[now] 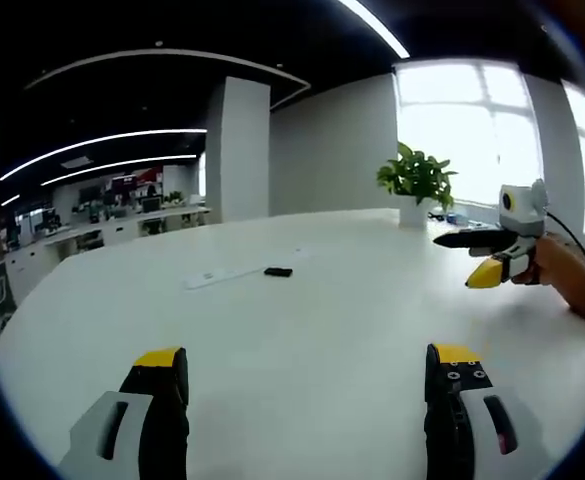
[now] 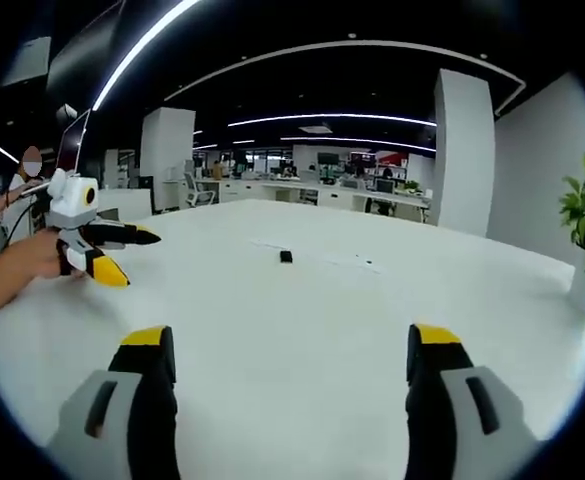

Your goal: Snap the two parts of the plastic buckle together until the buckle closes and remains connected.

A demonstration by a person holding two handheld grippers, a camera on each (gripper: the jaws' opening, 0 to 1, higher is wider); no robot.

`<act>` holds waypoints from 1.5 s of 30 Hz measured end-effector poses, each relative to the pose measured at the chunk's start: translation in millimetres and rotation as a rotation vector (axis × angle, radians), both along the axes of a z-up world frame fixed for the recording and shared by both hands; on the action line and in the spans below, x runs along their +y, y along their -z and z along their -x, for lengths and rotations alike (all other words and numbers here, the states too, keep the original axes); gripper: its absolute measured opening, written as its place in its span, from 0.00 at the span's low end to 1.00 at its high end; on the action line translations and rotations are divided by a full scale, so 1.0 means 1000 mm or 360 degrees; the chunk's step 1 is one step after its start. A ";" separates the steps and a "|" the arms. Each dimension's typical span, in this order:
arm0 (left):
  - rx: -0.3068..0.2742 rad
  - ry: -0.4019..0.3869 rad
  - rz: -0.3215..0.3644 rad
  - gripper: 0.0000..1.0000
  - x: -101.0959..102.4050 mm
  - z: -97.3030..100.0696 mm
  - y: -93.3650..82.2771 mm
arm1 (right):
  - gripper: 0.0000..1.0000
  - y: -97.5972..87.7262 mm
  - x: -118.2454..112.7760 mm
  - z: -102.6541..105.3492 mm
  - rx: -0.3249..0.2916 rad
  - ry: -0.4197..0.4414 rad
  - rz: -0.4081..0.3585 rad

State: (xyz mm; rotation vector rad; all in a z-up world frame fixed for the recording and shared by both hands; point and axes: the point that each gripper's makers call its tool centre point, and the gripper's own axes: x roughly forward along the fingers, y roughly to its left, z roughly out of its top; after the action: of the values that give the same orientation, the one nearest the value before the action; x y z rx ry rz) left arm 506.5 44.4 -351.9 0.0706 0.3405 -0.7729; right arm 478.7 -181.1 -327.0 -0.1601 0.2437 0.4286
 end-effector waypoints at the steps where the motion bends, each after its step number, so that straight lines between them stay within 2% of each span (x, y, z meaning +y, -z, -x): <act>1: -0.0004 -0.0001 0.0003 1.00 0.001 -0.001 -0.001 | 0.97 -0.002 0.000 0.000 -0.0016 0.0003 -0.0005; 10: -0.0010 -0.0024 0.0014 1.00 0.011 0.006 -0.001 | 0.97 -0.006 0.007 0.003 -0.0018 -0.0038 -0.0024; 13: -0.0048 -0.0039 -0.0025 1.00 0.014 0.010 -0.001 | 0.92 -0.004 0.009 0.005 -0.0015 -0.0055 0.0007; 16: -0.0058 -0.0045 -0.0048 1.00 0.015 0.015 0.002 | 0.94 -0.004 0.009 0.004 -0.0015 -0.0053 -0.0002; 18: -0.0118 -0.0052 -0.0097 1.00 0.015 0.017 0.000 | 0.97 -0.001 0.014 0.006 0.0014 -0.0098 -0.0012; 22: -0.0101 -0.0024 -0.0107 1.00 0.012 0.020 0.002 | 1.00 0.006 0.018 0.010 0.0060 -0.0135 0.0012; 32: -0.0045 -0.0019 -0.0062 1.00 0.016 0.024 -0.001 | 1.00 0.002 0.006 0.021 0.0024 -0.0096 -0.0049; 38: -0.0050 0.0017 -0.0066 1.00 0.011 0.028 0.000 | 1.00 0.003 0.002 0.014 0.0009 -0.0071 -0.0063; 45: -0.0038 0.0037 -0.0082 1.00 0.007 0.030 0.004 | 1.00 0.011 0.008 0.015 0.0021 -0.0084 -0.0002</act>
State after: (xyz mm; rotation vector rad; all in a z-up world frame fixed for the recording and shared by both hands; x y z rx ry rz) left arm 477.0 51.9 -356.3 0.1321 0.3374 -0.7857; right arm 464.0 -173.4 -338.0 -0.1631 0.2524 0.4824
